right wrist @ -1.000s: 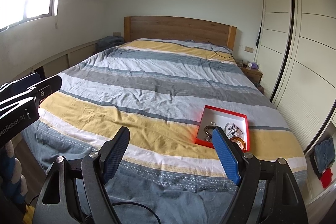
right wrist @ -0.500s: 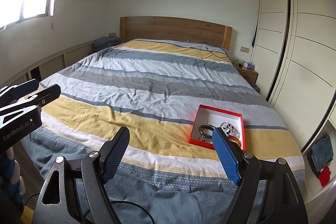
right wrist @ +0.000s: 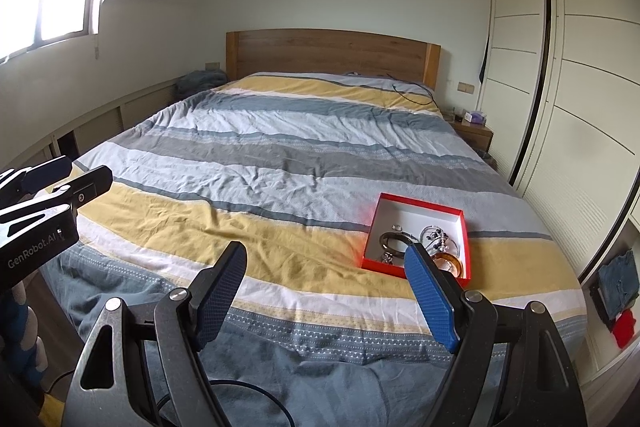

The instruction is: Organize jewelry

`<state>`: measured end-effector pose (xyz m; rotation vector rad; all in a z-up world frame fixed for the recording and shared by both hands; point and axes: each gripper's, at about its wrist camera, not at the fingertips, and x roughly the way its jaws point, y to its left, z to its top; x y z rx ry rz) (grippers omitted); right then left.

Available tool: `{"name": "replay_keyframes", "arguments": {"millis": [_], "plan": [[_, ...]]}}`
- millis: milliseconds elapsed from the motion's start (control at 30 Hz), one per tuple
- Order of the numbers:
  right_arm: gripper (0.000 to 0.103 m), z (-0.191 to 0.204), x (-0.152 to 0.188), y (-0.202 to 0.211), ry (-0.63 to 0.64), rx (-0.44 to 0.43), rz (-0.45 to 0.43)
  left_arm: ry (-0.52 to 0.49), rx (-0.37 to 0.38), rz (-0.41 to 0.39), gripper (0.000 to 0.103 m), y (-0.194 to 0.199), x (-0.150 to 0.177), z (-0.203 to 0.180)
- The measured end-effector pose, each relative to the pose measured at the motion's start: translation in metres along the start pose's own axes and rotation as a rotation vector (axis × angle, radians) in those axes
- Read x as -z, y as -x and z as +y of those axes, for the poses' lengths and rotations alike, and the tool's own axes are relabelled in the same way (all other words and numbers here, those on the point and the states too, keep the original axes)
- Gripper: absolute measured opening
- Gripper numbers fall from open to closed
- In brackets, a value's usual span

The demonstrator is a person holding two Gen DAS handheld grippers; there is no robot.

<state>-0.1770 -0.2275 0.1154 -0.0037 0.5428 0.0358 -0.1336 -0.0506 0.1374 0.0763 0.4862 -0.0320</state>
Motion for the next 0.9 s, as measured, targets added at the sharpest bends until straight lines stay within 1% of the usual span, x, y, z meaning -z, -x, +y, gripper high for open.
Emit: {"name": "replay_keyframes", "arguments": {"millis": [900], "plan": [[0.081,0.0011,0.0029,-0.0044,-0.003,0.013,0.013,0.010,0.009,0.010,0.061,-0.0030,0.0069,-0.0011]]}}
